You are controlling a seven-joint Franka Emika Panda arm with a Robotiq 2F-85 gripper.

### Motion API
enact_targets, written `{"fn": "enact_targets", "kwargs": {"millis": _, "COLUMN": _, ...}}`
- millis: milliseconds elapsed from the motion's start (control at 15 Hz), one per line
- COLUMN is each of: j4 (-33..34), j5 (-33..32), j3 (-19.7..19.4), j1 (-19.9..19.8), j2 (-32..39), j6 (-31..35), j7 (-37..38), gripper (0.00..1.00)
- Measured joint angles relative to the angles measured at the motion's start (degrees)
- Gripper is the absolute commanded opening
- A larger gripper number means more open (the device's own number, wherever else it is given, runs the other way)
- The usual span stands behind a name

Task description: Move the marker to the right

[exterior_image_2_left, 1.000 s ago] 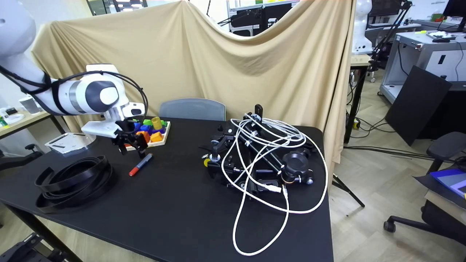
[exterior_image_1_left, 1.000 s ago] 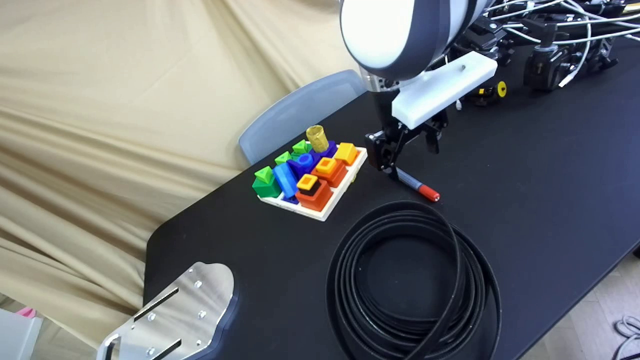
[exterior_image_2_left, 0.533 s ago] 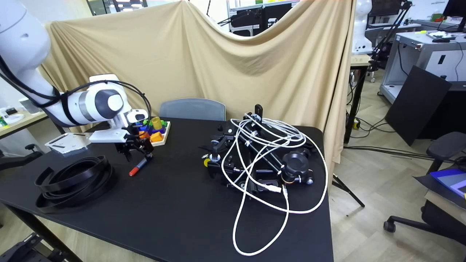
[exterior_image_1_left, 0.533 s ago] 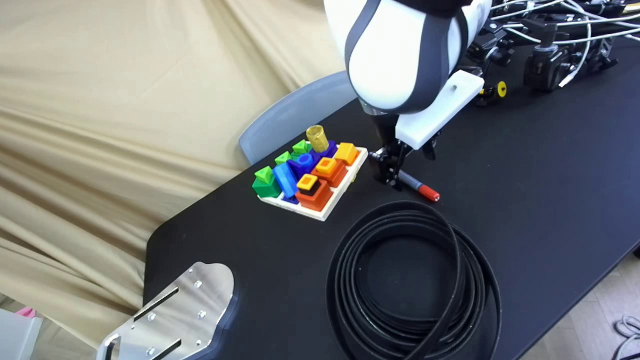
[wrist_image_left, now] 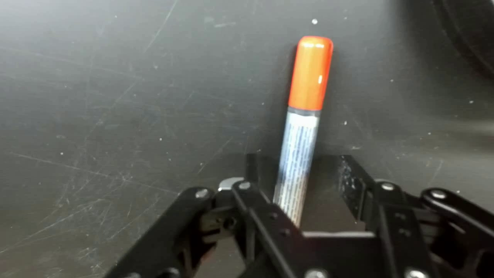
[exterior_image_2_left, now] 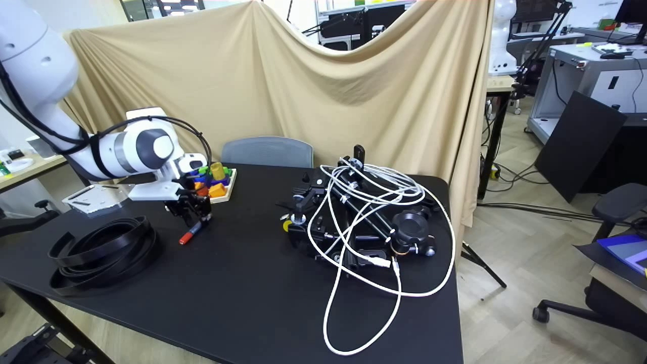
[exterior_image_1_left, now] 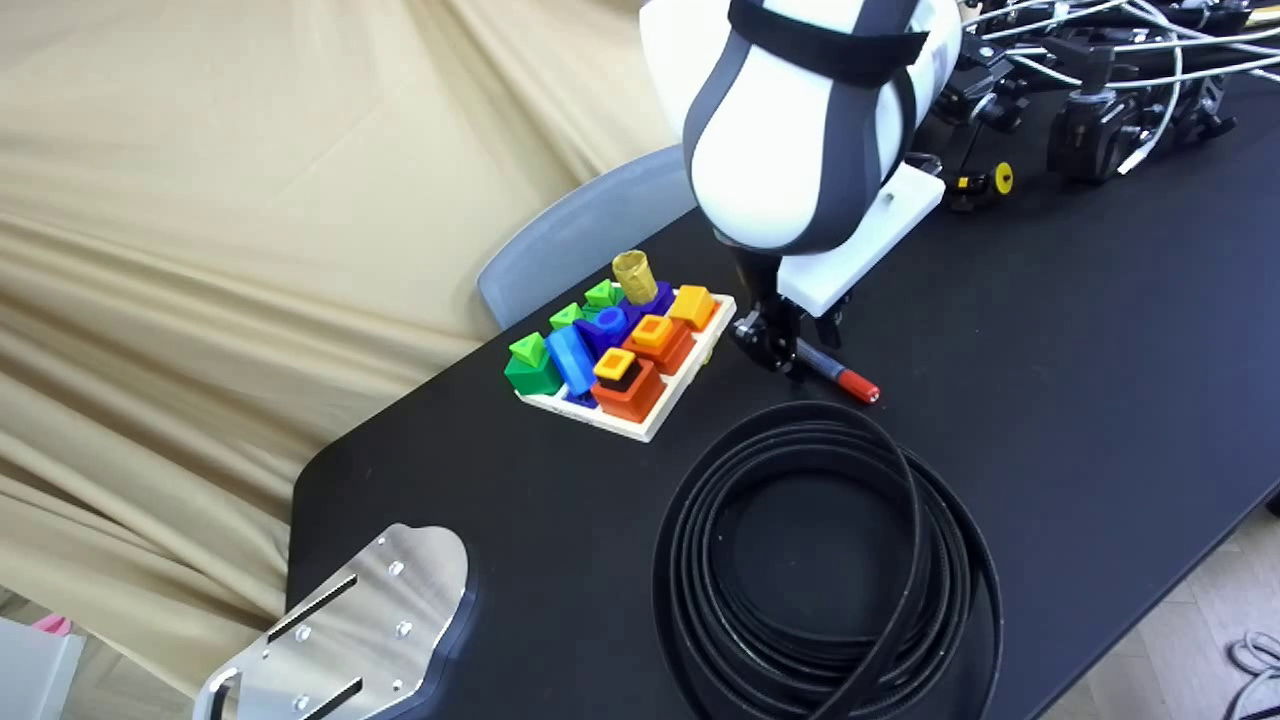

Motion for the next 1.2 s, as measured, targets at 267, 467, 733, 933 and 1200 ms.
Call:
{"fn": "enact_targets", "kwargs": {"millis": 267, "j4": 0.2, "j5": 0.0, "j3": 0.0, "j1": 0.0, "j2": 0.3, "j6": 0.6, "j7": 0.0, "gripper": 0.01}}
{"fn": "enact_targets", "kwargs": {"millis": 467, "j4": 0.2, "j5": 0.1, "j3": 0.0, "j1": 0.1, "j2": 0.2, "j6": 1.2, "j7": 0.0, "gripper": 0.05}}
{"fn": "enact_targets", "kwargs": {"millis": 733, "j4": 0.2, "j5": 0.1, "j3": -0.2, "j1": 0.1, "j2": -0.3, "j6": 1.5, "j7": 0.0, "gripper": 0.05}}
{"fn": "enact_targets", "kwargs": {"millis": 933, "j4": -0.4, "j5": 0.1, "j3": -1.0, "j1": 0.1, "j2": -1.9, "j6": 1.4, "j7": 0.1, "gripper": 0.05}}
{"fn": "enact_targets", "kwargs": {"millis": 1200, "j4": -4.1, "j5": 0.2, "j3": -3.1, "j1": -0.1, "j2": -6.3, "j6": 1.5, "j7": 0.8, "gripper": 0.05}}
